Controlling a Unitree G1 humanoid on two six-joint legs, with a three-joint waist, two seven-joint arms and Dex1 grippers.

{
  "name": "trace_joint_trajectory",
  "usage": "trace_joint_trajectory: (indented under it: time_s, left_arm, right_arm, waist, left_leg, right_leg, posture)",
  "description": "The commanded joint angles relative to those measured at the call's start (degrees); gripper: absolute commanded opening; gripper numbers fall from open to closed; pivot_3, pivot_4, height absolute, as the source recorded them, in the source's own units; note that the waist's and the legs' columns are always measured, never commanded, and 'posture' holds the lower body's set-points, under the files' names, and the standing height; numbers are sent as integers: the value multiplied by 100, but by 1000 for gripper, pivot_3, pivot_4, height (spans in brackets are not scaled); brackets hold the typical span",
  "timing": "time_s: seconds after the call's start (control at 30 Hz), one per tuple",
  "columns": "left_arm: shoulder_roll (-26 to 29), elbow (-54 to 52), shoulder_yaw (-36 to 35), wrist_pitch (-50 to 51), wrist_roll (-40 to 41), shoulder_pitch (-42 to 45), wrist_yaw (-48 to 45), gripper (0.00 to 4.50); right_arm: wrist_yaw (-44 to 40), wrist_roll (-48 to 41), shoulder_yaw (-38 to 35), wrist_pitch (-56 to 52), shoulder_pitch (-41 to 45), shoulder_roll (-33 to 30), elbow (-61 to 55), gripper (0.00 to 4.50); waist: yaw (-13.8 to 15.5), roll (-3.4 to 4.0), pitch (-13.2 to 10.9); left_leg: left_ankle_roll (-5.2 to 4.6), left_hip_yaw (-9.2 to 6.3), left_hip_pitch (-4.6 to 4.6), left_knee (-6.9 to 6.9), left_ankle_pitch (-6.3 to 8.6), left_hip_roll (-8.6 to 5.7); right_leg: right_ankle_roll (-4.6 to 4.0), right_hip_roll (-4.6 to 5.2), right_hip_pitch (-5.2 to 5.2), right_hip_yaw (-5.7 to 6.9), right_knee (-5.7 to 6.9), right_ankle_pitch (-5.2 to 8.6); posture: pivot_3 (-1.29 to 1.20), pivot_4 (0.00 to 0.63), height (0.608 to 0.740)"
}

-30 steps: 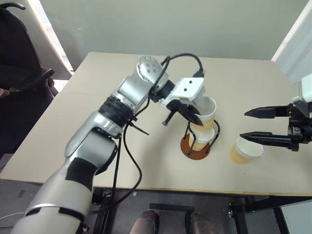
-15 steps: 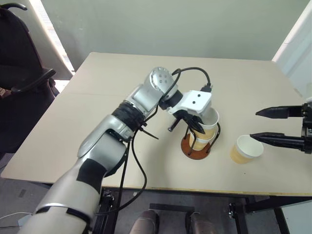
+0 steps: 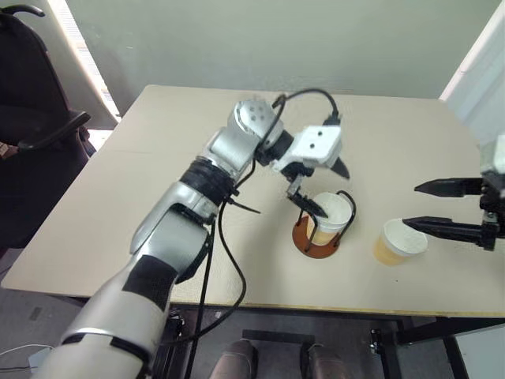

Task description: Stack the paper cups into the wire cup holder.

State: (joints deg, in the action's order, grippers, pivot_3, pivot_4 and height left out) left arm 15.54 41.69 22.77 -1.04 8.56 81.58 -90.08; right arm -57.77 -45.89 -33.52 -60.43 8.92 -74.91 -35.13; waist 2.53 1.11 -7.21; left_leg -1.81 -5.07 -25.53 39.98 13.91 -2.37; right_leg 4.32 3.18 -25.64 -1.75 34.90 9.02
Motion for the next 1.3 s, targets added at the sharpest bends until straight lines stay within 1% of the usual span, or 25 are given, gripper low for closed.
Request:
trace_joint_trajectory:
  time_s: [0.03, 0.13, 0.2, 0.37, 0.53, 0.73, 0.83, 0.87, 1.07, 1.1, 1.2, 1.3]
  left_arm:
    - [120, -116, -543, 410, 293, 173, -36, 4462]
    - [293, -319, -795, 773, 444, 43, -70, 4462]
    - [500, -596, -919, 1056, 553, -160, -142, 4462]
    - [1227, -1532, -990, 1853, 737, -904, -206, 4462]
    - [1632, -2175, -1064, 2175, 790, -1449, 15, 4462]
    - [1784, -2816, -1185, 2511, 1031, -1765, 135, 4462]
    - [1859, -2930, -1238, 2475, 1116, -1880, 123, 4500]
    - [1905, -2955, -1280, 2430, 1152, -1935, 89, 4500]
    - [2212, -3038, -1494, 2607, 1483, -2049, -113, 4500]
    - [2278, -3043, -1525, 2627, 1523, -2063, -152, 4500]
    - [2480, -3028, -1637, 2621, 1623, -2123, -180, 4500]
    - [2550, -3004, -1758, 2609, 1700, -2182, -86, 4500]
  right_arm:
    - [170, 491, 391, 288, -260, -105, -42, 3343]
    - [83, 769, 635, 466, -536, -181, -52, 3343]
    - [6, 883, 729, 530, -660, -228, -63, 3343]
    - [-18, 1415, 1290, 942, -873, -362, 62, 3343]
    - [119, 1665, 2071, 1216, -543, -123, 361, 3343]
    - [57, 2201, 3006, 1545, -11, -16, 844, 3343]
    - [-27, 2407, 3294, 1678, 234, -2, 1035, 2715]
    - [-58, 2469, 3371, 1714, 318, -5, 1085, 2416]
    - [-303, 2681, 3526, 1906, 513, -39, 1256, 158]
    - [-343, 2705, 3519, 1922, 533, -40, 1279, 35]
    - [-470, 2706, 3353, 2005, 628, -86, 1338, 35]
    - [-717, 2602, 3074, 2079, 861, -258, 1408, 35]
  waist:
    - [0, 0, 0]
    - [0, 1, 0]
    - [-1, 6, 4]
    - [-22, 10, 6]
    - [-12, 10, 6]
    - [-21, 9, 6]
    - [-32, 9, 6]
    - [-45, 10, 6]
    - [-66, 10, 6]
    - [-66, 10, 6]
    - [-67, 10, 6]
    - [-65, 11, 5]
  left_leg:
    - [-2, 0, 3, 2, 2, 0]
    - [-4, 4, 5, 7, 7, 0]
    - [-3, 6, 5, 6, 7, 0]
    - [-3, 16, 11, 6, 7, 6]
    - [-6, 15, 11, 18, 4, 2]
    - [-11, 16, 17, 20, 1, 1]
    - [-10, 16, 23, 16, 1, 4]
    - [-10, 16, 24, 15, 1, 4]
    - [-10, 16, 30, 10, 2, 5]
    - [-10, 17, 30, 10, 2, 4]
    - [-10, 17, 30, 10, 3, 4]
    - [-8, 15, 30, 9, 4, 4]
  right_leg:
    - [3, 0, 6, -1, -2, 1]
    - [6, 1, 8, -4, -3, -1]
    - [8, 0, 8, -4, -3, 0]
    - [11, -3, 8, -9, -2, 2]
    - [11, -1, 12, -10, 0, -2]
    - [12, 2, 18, -11, -1, -7]
    - [10, 1, 19, -11, 2, -8]
    - [10, 1, 19, -11, 2, -8]
    - [6, 0, 23, -12, 1, -7]
    - [5, 0, 24, -12, 1, -6]
    - [1, 0, 25, -12, -2, -5]
    - [-4, 1, 25, -12, -1, -2]
  posture:
    - [0, 150, 740]
    - [0, 150, 740]
    - [0, 150, 740]
    - [0, 150, 740]
    - [0, 150, 740]
    - [0, 150, 740]
    - [0, 150, 740]
    - [0, 150, 740]
    - [0, 150, 740]
    - [0, 150, 740]
    - [0, 150, 740]
    - [0, 150, 740]
